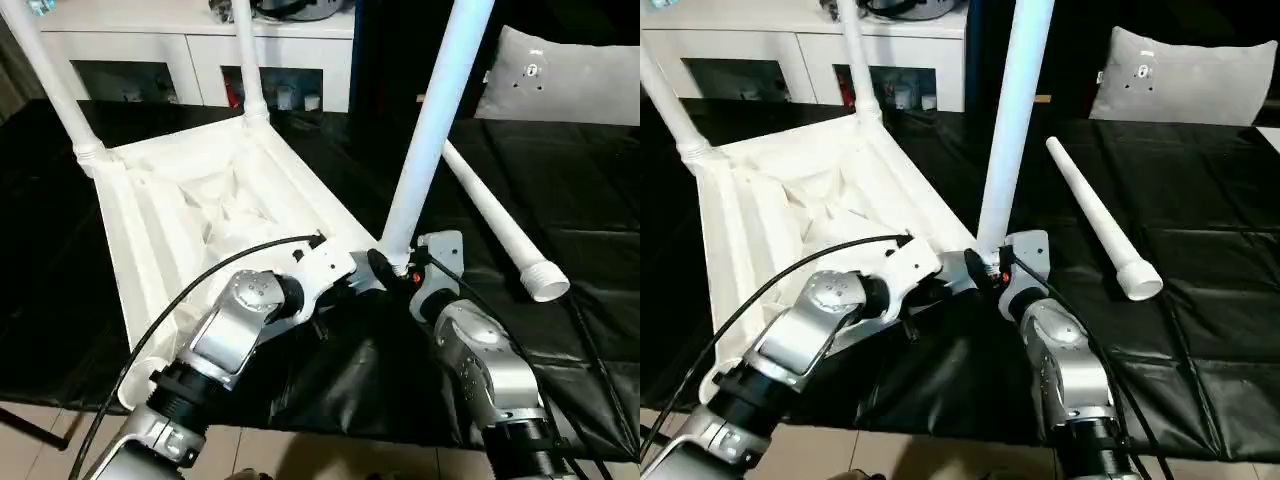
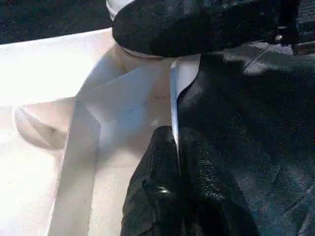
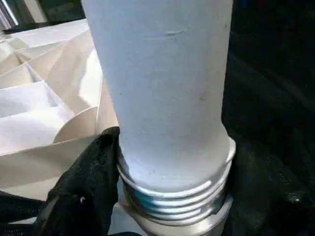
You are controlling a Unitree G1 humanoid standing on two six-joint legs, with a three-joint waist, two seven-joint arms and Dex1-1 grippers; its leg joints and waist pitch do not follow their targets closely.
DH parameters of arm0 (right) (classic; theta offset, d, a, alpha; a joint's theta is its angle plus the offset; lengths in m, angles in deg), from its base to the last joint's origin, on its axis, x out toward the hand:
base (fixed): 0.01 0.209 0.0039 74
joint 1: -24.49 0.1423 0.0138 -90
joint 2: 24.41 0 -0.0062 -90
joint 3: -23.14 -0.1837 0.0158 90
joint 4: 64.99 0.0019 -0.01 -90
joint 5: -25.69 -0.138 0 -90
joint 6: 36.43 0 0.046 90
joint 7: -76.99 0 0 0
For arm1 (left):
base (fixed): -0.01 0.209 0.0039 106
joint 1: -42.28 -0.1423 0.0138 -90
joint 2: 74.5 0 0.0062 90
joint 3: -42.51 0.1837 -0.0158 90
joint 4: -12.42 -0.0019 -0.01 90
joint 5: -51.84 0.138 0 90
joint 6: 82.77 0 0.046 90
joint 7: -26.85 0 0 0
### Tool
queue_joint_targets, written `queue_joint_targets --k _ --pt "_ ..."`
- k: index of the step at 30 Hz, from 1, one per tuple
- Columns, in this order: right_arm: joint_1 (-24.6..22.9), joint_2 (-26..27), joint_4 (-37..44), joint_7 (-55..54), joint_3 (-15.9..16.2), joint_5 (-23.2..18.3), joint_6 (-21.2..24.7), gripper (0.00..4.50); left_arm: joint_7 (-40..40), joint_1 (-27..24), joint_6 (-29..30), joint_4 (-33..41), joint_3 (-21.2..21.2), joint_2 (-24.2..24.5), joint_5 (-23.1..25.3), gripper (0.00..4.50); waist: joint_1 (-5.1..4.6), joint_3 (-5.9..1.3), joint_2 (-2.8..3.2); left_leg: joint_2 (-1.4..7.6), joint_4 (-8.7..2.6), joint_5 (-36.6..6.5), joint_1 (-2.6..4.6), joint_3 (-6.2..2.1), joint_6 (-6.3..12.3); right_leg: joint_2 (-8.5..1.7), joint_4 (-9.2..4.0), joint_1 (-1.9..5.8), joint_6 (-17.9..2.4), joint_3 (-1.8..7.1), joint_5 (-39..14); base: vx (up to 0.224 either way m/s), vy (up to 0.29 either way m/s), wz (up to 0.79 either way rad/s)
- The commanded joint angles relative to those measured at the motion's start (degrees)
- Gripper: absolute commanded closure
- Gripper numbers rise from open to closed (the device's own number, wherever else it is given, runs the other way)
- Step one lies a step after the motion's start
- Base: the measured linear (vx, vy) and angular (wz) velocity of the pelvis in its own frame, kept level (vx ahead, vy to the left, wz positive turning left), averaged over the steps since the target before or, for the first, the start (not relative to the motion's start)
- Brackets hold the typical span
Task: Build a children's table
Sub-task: Rotate leg to tighten
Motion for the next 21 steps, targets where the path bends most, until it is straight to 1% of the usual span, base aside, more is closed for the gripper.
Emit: queue_joint_targets --k 1,2,3,5,6,7,8,9,10,11,12,13,14,15,16,17,18,19,20,21 --pt "-1.6 2.0 -2.0 1.5 2.7 -0.4 1.9 0.92 -0.2 2.6 -4.1 0.9 1.8 0.0 0.5 4.50 0.05 -3.89 0.43 2.71 -4.15 -12.0 0.65 -1.32 2.20 -4.29 -4.90 2.57 -11.5 2.58 -10.6 0.000 0.000 0.00" --pt "-1.7 1.7 -1.8 1.7 2.6 -0.4 1.6 0.83 -0.5 2.6 -4.7 0.4 1.7 0.6 0.6 4.50 -0.05 -3.91 0.32 2.69 -4.16 -12.4 0.67 -1.29 2.24 -4.21 -4.94 2.57 -11.5 2.55 -10.7 0.000 0.000 0.00" --pt "-1.9 0.7 -1.4 2.6 2.5 -0.5 0.3 0.83 -0.9 2.6 -6.2 -0.8 1.6 1.7 0.8 4.50 0.01 -4.00 0.52 2.72 -4.14 -12.5 0.70 -1.36 2.12 -4.29 -4.87 2.66 -11.6 2.54 -10.6 0.000 0.000 0.00" --pt "-2.1 0.0 -0.9 3.3 2.3 -0.6 -0.2 0.54 -1.2 2.6 -7.4 -1.5 1.6 2.3 0.8 4.50 -0.04 -3.92 0.54 2.67 -4.17 -13.3 0.71 -1.32 1.97 -4.23 -5.06 2.63 -11.4 2.49 -11.3 0.000 0.000 0.00" --pt "-2.6 -1.5 0.2 5.3 1.9 -0.8 -1.3 0.47 -2.6 2.3 -9.3 -2.4 1.5 3.5 0.7 4.50 0.04 -3.98 0.56 2.79 -4.19 -14.0 0.90 -1.34 1.79 -4.23 -5.09 2.61 -11.4 2.52 -11.6 0.000 0.000 0.00" --pt "-2.7 -1.9 0.5 5.8 1.9 -0.9 -1.5 0.43 -3.0 2.2 -9.6 -2.5 1.5 3.8 0.6 4.50 0.13 -3.95 0.50 2.81 -4.23 -14.2 0.86 -1.34 1.72 -4.28 -5.05 2.70 -11.4 2.54 -12.0 0.000 0.000 0.00" --pt "-3.1 -4.0 1.5 8.1 1.7 -1.1 -2.9 0.22 -5.1 2.0 -13.0 -3.5 1.8 5.2 0.2 4.50 0.19 -4.03 0.48 2.78 -4.18 -14.1 0.79 -1.36 1.80 -4.34 -5.11 2.80 -11.3 2.52 -12.1 0.000 0.000 0.00" --pt "-3.3 -5.2 2.0 9.9 1.6 -1.5 -3.8 0.22 -6.3 1.9 -14.0 -3.8 2.0 5.9 0.0 4.50 0.17 -4.03 0.47 2.76 -4.17 -14.1 0.75 -1.31 1.82 -4.31 -5.04 2.80 -11.3 2.54 -12.1 0.000 0.000 0.00" --pt "-3.5 -6.1 2.4 11.3 1.6 -2.0 -4.2 0.10 -7.0 1.8 -14.8 -4.0 2.2 6.5 0.0 4.50 0.25 -4.06 0.50 2.84 -4.16 -14.0 0.80 -1.32 1.88 -4.36 -5.00 2.78 -11.3 2.58 -11.9 0.000 0.000 0.00" --pt "-3.6 -6.8 2.8 12.5 1.5 -2.4 -4.5 0.03 -7.6 1.8 -15.5 -4.2 2.4 7.0 -0.1 4.50 0.35 -4.23 0.22 2.85 -4.02 -13.5 0.79 -1.24 2.27 -4.40 -4.92 2.91 -11.4 2.61 -11.6 0.000 0.000 0.00" --pt "-4.2 -10.1 4.1 18.1 1.5 -3.6 -5.5 0.03 -10.5 1.7 -18.2 -5.2 2.8 8.8 -0.7 4.50 0.51 -4.19 0.38 2.92 -4.06 -13.2 0.84 -1.22 2.36 -4.39 -4.90 2.79 -11.5 2.64 -11.6 0.000 0.000 0.00" --pt "-4.2 -10.1 4.1 18.1 1.5 -3.6 -5.5 0.03 -10.5 1.7 -18.2 -5.2 2.8 8.8 -0.7 4.50 0.86 -4.46 0.10 2.96 -3.88 -12.5 0.82 -1.23 2.87 -4.48 -4.75 3.06 -11.4 2.62 -10.9 0.000 0.000 0.00" --pt "-4.5 -12.2 5.0 21.7 1.8 -4.4 -5.5 0.03 -12.4 1.8 -20.4 -6.1 3.3 10.0 -1.1 4.50 0.99 -4.47 0.26 2.94 -3.83 -11.4 0.81 -1.18 3.29 -4.40 -4.66 2.92 -11.9 2.60 -9.4 0.000 0.000 0.00" --pt "-4.6 -13.7 5.6 24.1 1.9 -5.0 -5.4 0.03 -14.1 1.8 -21.7 -6.5 3.4 10.9 -1.6 4.50 1.06 -4.50 0.21 2.98 -3.79 -11.3 0.82 -1.17 3.45 -4.33 -4.54 3.00 -12.0 2.58 -8.8 0.000 0.000 0.00" --pt "-4.6 -15.7 6.1 27.5 2.1 -6.0 -5.2 0.03 -16.6 1.8 -23.0 -6.8 3.6 12.0 -2.5 4.50 1.07 -4.55 -0.25 2.99 -3.77 -10.6 0.73 -1.06 3.78 -4.37 -4.40 3.11 -12.3 2.60 -7.9 0.000 0.000 0.00" --pt "-4.5 -17.4 6.5 30.5 2.3 -6.8 -5.1 0.03 -19.0 1.8 -24.0 -7.1 3.6 13.1 -3.3 4.50 1.31 -4.60 -0.08 3.01 -3.69 -10.4 0.80 -1.13 4.15 -4.53 -4.26 3.18 -12.6 2.57 -7.8 0.000 0.000 0.00" --pt "-4.1 -18.6 6.5 32.2 2.5 -7.2 -5.0 0.03 -21.1 1.7 -24.6 -7.1 3.8 13.9 -3.9 4.50 1.29 -4.56 -0.08 2.96 -3.67 -10.4 0.78 -1.08 4.41 -4.52 -4.34 3.17 -12.7 2.55 -8.0 0.000 0.000 0.00" --pt "-2.9 -20.5 5.5 34.3 3.3 -6.1 -6.4 0.03 -24.9 1.7 -25.7 -7.2 4.5 15.7 -4.5 4.50 1.41 -4.62 -0.22 3.02 -3.61 -10.0 0.84 -1.03 4.53 -4.58 -4.24 3.08 -13.1 2.55 -8.0 0.000 0.000 0.00" --pt "-2.8 -20.8 5.3 34.6 3.5 -5.9 -6.7 0.03 -25.4 1.7 -25.9 -7.2 4.5 15.9 -4.6 4.50 1.37 -4.60 -0.18 3.01 -3.62 -9.6 0.75 -1.01 4.54 -4.52 -4.17 3.09 -13.2 2.51 -7.9 0.000 0.000 0.00" --pt "-2.5 -21.2 4.9 35.0 3.7 -5.6 -7.1 0.03 -26.2 1.8 -26.3 -7.4 4.7 16.3 -4.7 4.50 1.44 -4.63 -0.09 3.06 -3.52 -9.9 0.94 -0.94 4.52 -4.55 -4.18 2.90 -13.4 2.53 -8.0 0.000 0.000 0.00"
